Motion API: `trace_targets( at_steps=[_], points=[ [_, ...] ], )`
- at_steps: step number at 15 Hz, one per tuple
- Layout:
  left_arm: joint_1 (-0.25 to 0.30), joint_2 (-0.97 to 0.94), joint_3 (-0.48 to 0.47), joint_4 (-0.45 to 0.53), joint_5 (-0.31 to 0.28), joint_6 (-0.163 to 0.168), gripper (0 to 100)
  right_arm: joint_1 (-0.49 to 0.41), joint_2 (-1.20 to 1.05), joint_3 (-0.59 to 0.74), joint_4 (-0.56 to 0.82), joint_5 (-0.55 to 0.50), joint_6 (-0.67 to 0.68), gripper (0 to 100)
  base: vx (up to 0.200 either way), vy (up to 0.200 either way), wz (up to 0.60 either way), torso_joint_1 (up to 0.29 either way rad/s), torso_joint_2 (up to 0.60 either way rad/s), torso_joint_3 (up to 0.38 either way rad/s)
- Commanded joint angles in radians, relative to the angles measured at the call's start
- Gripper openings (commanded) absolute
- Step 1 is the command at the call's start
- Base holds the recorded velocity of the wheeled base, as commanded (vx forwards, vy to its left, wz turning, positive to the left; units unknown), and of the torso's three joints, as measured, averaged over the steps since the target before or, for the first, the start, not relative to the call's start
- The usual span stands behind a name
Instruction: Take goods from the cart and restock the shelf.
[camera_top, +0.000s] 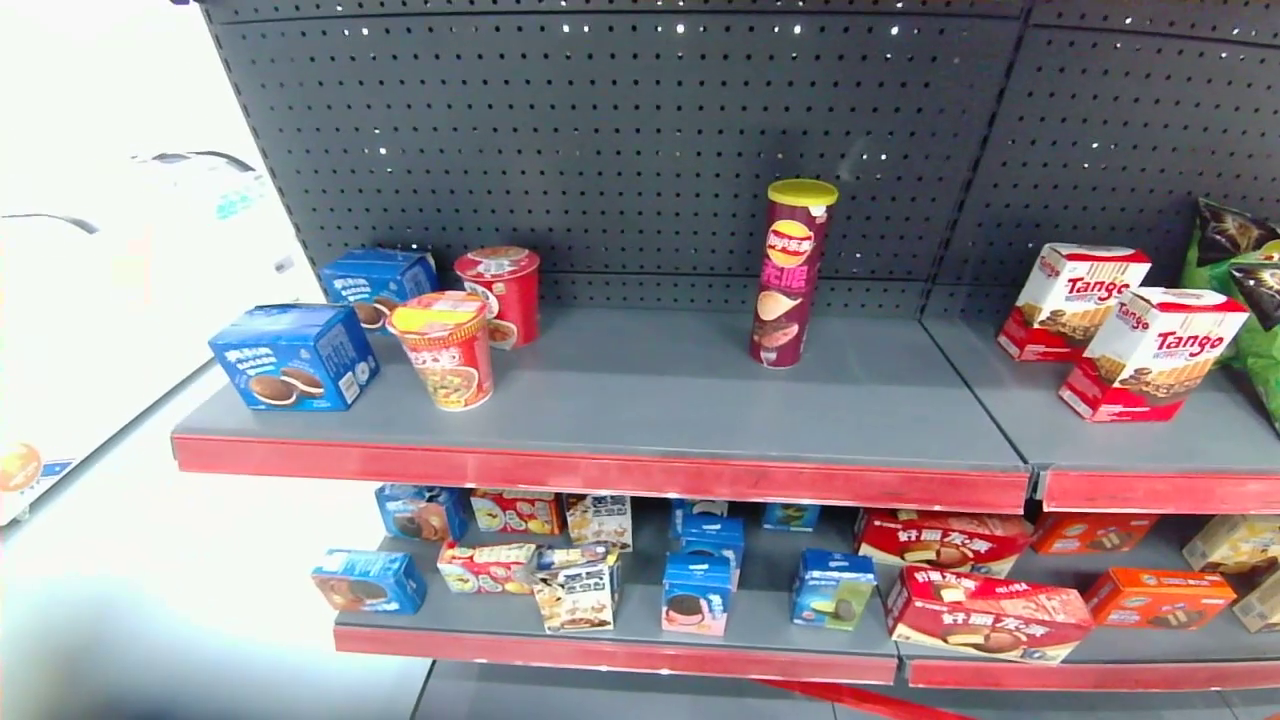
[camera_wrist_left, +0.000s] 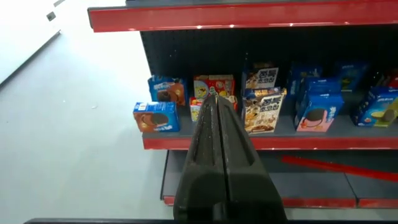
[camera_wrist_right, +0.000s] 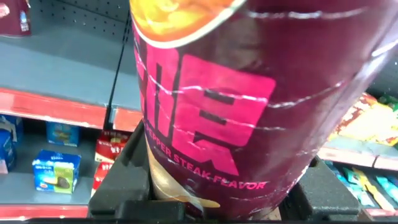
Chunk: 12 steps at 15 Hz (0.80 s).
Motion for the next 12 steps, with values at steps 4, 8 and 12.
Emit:
trace_targets(
  at_steps=[4,8,12],
  points=[
    [0.0,0.001,0.0,0.0,0.0,-0.001,0,0.002,0.003,0.004,0.0,0.0,-0.001,0,0.0,0.0,0.0,0.0,0.0,0.0],
    [0.0,0.001,0.0,0.0,0.001,-0.003,0,0.002,0.003,0.007,0.0,0.0,-0.001,0,0.0,-0.15,0.0,0.001,0.0,0.004],
    [0.0,0.001,0.0,0.0,0.003,-0.004,0,0.002,0.002,0.009,0.0,0.0,-0.001,0,0.0,-0.15,0.0,0.007,0.0,-0.001]
  ],
)
